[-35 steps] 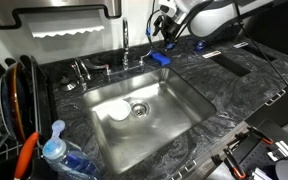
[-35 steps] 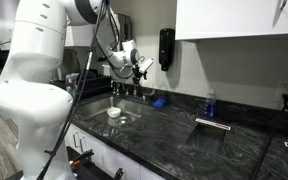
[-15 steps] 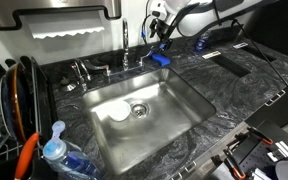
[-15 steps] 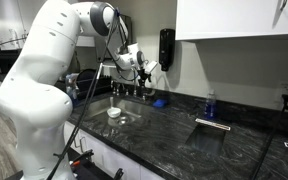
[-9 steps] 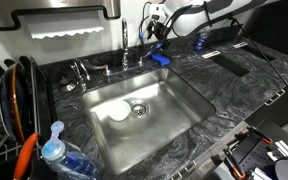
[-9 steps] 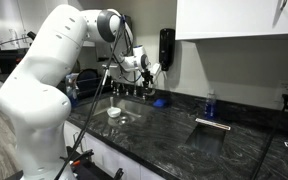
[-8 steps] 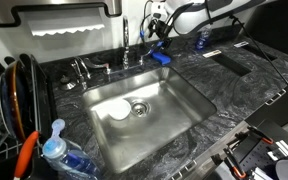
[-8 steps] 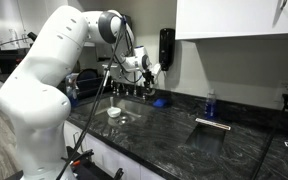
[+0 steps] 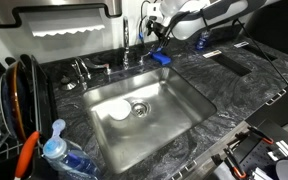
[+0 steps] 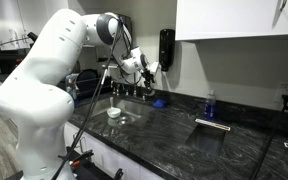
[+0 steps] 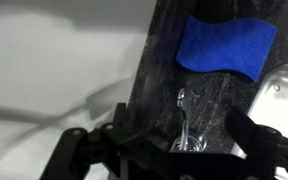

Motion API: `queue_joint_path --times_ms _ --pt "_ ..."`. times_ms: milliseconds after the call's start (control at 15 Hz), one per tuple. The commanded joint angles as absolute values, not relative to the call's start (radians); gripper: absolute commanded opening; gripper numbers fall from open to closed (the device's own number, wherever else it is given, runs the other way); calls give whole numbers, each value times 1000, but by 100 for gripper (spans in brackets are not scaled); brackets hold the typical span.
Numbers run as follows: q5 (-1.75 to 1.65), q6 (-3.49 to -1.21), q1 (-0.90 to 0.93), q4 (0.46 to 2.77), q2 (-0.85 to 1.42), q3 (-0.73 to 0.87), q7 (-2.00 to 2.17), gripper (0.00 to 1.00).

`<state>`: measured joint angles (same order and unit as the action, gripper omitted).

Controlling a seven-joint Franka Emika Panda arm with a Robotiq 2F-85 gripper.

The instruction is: Open the tap faucet to the right

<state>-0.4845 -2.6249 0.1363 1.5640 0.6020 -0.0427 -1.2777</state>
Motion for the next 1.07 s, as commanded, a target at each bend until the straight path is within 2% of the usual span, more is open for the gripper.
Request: queue_joint_path --times_ms 0,533,1000 --pt "-601 -2573 234 1573 544 32 -1131 100" --pt "-649 -2321 237 1531 546 -25 -1043 100" --pt "-627 -2288 201 1514 570 -52 -1062 100"
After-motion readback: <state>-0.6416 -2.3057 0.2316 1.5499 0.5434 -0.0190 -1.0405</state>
